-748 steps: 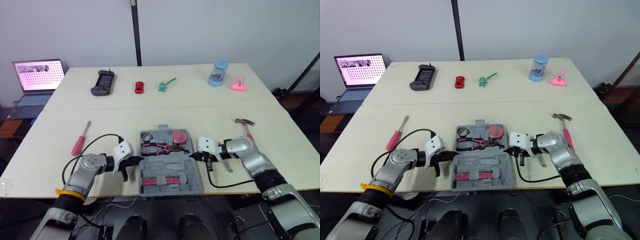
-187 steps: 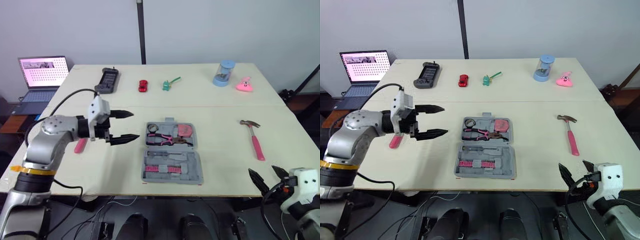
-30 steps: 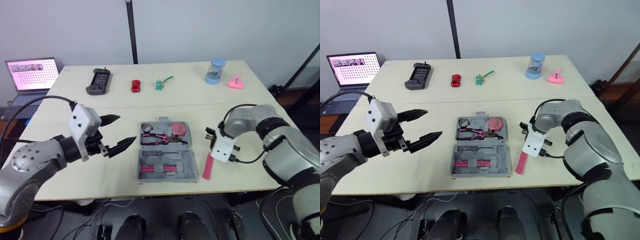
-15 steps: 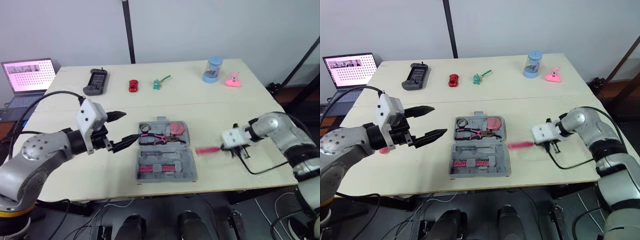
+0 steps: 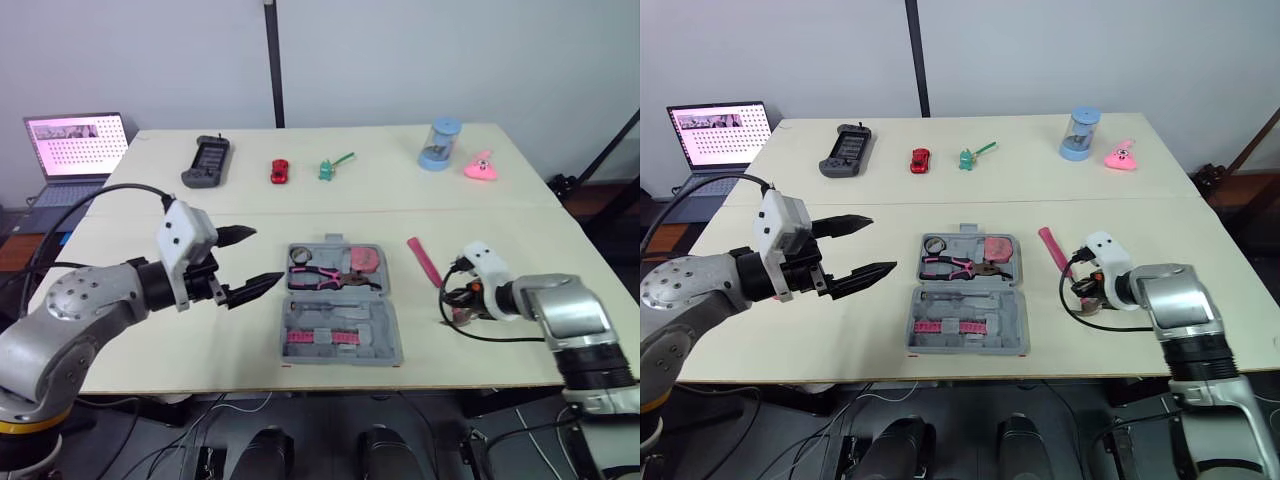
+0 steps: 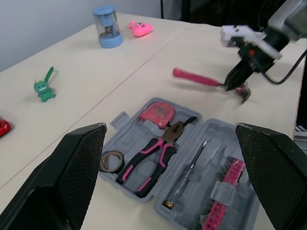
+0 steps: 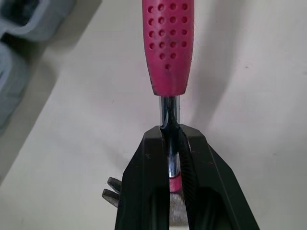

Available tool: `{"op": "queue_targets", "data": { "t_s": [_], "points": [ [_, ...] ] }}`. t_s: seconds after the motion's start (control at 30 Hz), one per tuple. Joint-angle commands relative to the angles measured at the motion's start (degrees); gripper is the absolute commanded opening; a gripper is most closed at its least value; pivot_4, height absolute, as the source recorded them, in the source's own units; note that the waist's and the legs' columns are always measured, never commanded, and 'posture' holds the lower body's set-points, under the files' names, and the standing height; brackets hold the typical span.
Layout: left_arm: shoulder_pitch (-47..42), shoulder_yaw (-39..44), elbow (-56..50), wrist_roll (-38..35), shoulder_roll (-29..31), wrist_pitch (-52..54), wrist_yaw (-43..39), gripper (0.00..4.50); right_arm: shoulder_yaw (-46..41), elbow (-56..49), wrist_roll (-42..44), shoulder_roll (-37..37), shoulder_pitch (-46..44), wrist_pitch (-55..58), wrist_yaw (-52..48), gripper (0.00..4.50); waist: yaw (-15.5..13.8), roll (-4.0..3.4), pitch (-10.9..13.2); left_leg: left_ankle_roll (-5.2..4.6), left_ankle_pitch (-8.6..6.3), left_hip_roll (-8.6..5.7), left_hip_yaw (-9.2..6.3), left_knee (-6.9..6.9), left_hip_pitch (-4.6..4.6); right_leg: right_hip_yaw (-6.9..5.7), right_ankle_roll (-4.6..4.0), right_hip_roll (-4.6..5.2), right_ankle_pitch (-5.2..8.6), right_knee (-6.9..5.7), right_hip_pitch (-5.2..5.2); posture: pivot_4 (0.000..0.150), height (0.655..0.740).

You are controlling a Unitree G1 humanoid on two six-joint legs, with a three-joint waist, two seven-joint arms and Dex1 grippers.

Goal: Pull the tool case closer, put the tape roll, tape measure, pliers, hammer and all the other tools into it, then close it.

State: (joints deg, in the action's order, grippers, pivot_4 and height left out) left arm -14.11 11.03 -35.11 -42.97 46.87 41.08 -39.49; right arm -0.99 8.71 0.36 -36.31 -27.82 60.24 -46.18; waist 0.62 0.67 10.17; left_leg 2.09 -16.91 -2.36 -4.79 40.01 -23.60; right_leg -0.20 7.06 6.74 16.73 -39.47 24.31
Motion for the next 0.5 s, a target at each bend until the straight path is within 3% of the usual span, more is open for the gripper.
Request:
{"op": "queue_targets", "data": {
  "t_s": [0.03, 0.27, 0.37, 0.5],
  "points": [
    [0.1, 2.1, -2.0, -1.4, 0.3, -0.3, -0.2, 4.50, -1.6, 4.4, 0.8, 1.9, -0.5, -1.1, 4.8, 0.02, 0.1, 0.11, -0.1, 0.00, 0.00, 0.00, 0.01, 0.00, 0.01, 0.00, 0.00, 0.00, 0.00, 0.00, 0.00, 0.150, 0.6753],
    [-0.1, 0.7, -2.3, -1.9, 0.3, -0.4, -0.4, 4.50, -1.3, 7.2, 2.1, 3.0, -0.7, -10.4, 6.0, 0.02, 0.3, 0.79, -0.5, -0.01, -0.01, 0.01, -0.01, 0.01, 0.32, 0.00, 0.00, -0.08, 0.00, 0.06, -0.41, 0.150, 0.6753],
    [0.4, 0.2, -2.0, -1.4, 0.4, -0.6, -1.0, 4.50, -1.4, 4.0, 3.4, 0.8, 1.1, -15.2, 3.0, 1.26, 0.3, 0.63, -0.4, -0.02, -0.01, 0.02, -0.01, 0.01, 0.30, 0.00, -0.02, -0.10, -0.01, 0.11, -0.40, 0.150, 0.6753],
    [0.5, 0.0, -1.3, -1.2, 0.5, -0.9, -2.0, 4.50, -1.3, 1.4, 3.9, -3.7, 4.0, -24.9, -0.9, 3.30, 0.2, 0.43, -0.3, -0.04, -0.02, 0.01, 0.00, -0.02, 0.11, 0.00, 0.00, -0.09, -0.01, 0.05, -0.11, 0.150, 0.6753]
  ]
}}
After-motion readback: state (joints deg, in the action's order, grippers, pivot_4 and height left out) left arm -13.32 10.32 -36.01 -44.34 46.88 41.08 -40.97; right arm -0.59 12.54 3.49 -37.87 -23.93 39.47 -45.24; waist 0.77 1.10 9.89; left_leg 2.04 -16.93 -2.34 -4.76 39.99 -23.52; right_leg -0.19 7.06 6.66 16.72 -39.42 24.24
